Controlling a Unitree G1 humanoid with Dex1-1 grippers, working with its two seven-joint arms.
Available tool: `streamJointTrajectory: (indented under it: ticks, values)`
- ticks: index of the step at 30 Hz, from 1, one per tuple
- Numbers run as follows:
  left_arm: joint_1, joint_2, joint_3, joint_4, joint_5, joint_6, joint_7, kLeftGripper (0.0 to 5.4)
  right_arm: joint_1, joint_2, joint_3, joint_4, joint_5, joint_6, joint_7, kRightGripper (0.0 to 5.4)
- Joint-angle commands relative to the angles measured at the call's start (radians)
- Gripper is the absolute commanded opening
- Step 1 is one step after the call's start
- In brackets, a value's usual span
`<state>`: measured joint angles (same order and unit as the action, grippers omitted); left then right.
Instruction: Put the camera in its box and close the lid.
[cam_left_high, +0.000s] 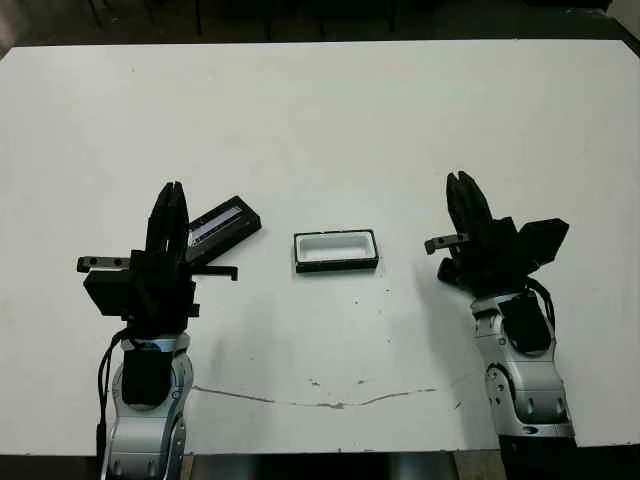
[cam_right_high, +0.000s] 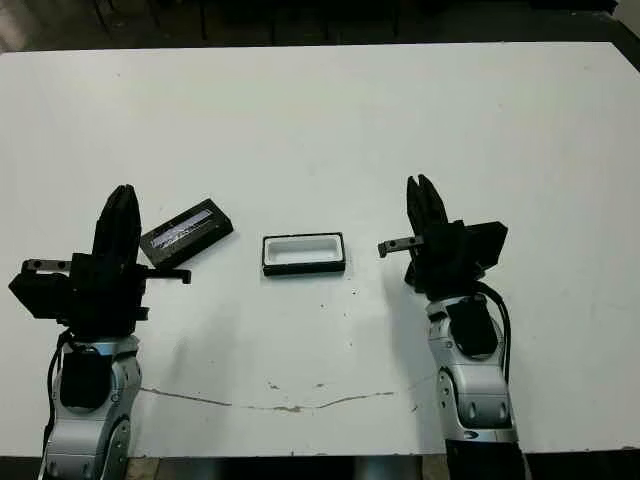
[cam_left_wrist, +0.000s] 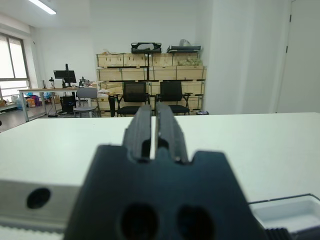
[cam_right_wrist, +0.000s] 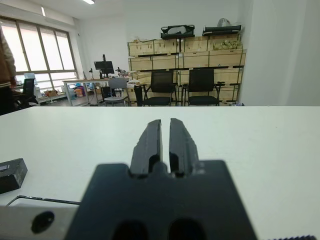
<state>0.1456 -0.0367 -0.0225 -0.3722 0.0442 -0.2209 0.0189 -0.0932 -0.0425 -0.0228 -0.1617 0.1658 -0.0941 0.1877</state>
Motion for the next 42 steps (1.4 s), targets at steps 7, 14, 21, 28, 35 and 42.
streamJointTrajectory:
  ticks: [7, 14, 21, 28, 35, 42]
  values:
    - [0.010, 0.012, 0.004, 0.027, -0.013, 0.009, -0.009, 0.02, 0.013, -0.016, 0.016, 0.024, -0.021, 0.013, 0.010, 0.00]
    - [0.006, 0.007, 0.009, 0.032, -0.010, 0.001, -0.003, 0.02, 0.000, -0.105, -0.016, 0.008, 0.013, 0.049, 0.094, 0.00]
    - [0.027, 0.012, 0.011, 0.028, -0.013, -0.011, -0.011, 0.02, -0.060, -0.329, -0.134, -0.026, 0.145, 0.182, 0.271, 0.00]
    - [0.047, 0.009, 0.010, 0.021, -0.025, -0.013, -0.019, 0.00, -0.132, -0.560, -0.195, 0.051, 0.229, 0.373, 0.467, 0.61]
    - [0.049, 0.014, 0.013, 0.027, -0.027, -0.012, -0.023, 0.00, -0.142, -0.636, -0.173, 0.138, 0.292, 0.403, 0.690, 1.81]
    - [0.048, 0.017, 0.018, 0.028, -0.037, -0.015, -0.030, 0.00, -0.193, -0.706, -0.114, 0.250, 0.298, 0.412, 0.911, 3.04]
